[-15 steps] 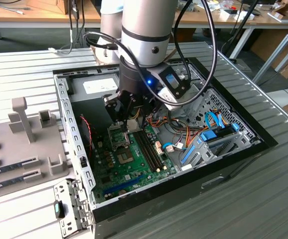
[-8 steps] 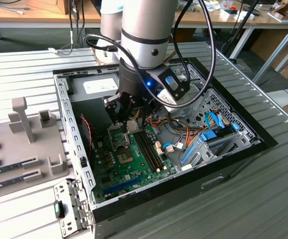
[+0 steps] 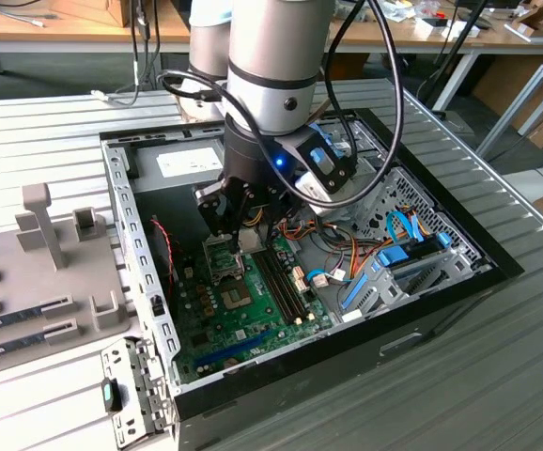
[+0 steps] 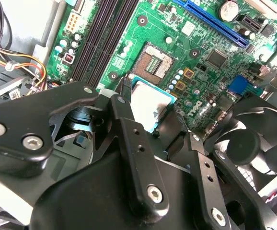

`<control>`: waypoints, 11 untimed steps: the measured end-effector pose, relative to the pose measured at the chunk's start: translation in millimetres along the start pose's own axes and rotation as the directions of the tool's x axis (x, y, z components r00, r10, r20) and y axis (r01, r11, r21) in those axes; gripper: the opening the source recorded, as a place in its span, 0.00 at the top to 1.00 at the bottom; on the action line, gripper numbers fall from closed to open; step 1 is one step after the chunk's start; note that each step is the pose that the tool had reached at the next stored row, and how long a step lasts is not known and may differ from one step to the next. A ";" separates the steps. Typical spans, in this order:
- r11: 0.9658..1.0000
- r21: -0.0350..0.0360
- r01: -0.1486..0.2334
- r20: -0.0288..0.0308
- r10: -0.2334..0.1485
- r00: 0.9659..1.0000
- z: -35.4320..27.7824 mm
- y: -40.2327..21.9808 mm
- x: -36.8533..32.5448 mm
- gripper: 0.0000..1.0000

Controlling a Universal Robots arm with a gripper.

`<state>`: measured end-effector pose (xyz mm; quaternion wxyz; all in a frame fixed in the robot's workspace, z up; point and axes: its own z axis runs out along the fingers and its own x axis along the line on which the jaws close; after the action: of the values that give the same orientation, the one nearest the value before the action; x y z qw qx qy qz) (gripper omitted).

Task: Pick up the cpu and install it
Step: 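Pick up the cpu and move it towards the insertion slot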

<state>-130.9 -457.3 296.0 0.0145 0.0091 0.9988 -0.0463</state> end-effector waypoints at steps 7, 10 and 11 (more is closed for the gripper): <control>1.000 0.000 0.000 0.000 0.000 1.000 5.1 0.4 0.1 0.53; 1.000 0.000 0.000 0.000 0.000 1.000 6.9 0.6 0.2 0.53; 1.000 0.000 0.000 0.000 0.000 1.000 7.4 0.6 0.2 0.53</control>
<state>-130.9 -457.3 288.6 0.0145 0.0091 0.9988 -0.0463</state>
